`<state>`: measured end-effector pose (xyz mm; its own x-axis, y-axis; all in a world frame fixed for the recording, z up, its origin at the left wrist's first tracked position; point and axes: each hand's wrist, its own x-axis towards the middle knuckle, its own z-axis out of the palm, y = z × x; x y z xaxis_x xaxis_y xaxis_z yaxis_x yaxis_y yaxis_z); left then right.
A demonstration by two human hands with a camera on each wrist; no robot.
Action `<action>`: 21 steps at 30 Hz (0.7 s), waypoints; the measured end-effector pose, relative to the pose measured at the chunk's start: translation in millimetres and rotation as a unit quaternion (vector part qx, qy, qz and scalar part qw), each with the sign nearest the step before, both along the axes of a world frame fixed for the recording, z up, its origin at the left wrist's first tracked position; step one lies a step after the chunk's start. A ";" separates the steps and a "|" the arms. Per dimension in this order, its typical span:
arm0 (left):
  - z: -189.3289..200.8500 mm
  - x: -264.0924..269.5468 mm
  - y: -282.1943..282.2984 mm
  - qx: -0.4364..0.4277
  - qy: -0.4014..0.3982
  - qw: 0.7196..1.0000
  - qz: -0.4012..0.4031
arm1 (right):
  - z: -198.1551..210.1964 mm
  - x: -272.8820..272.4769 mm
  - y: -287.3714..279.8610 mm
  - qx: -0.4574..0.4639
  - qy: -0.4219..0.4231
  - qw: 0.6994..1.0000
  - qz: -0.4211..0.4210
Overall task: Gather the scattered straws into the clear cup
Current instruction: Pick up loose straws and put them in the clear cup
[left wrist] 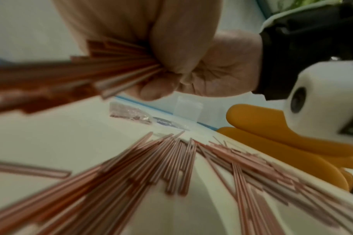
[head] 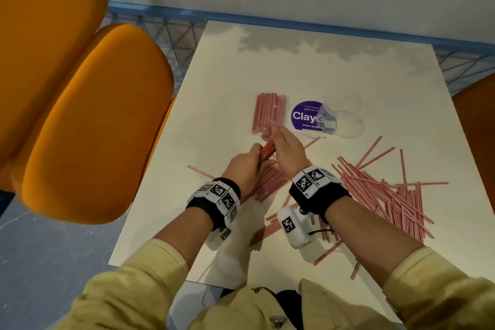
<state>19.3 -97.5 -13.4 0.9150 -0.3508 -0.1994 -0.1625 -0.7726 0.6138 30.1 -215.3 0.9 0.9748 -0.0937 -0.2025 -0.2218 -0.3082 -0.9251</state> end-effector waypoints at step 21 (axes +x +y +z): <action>35.2 24.6 -14.5 -0.491 0.114 0.793 0.342 | 7.4 -19.4 15.1 0.058 0.064 0.994 0.073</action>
<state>43.9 -112.0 21.8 0.9376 0.1226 -0.3253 0.2907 0.2362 0.9272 10.7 -200.3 8.4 0.9418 0.0773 -0.3273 -0.3011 -0.2393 -0.9231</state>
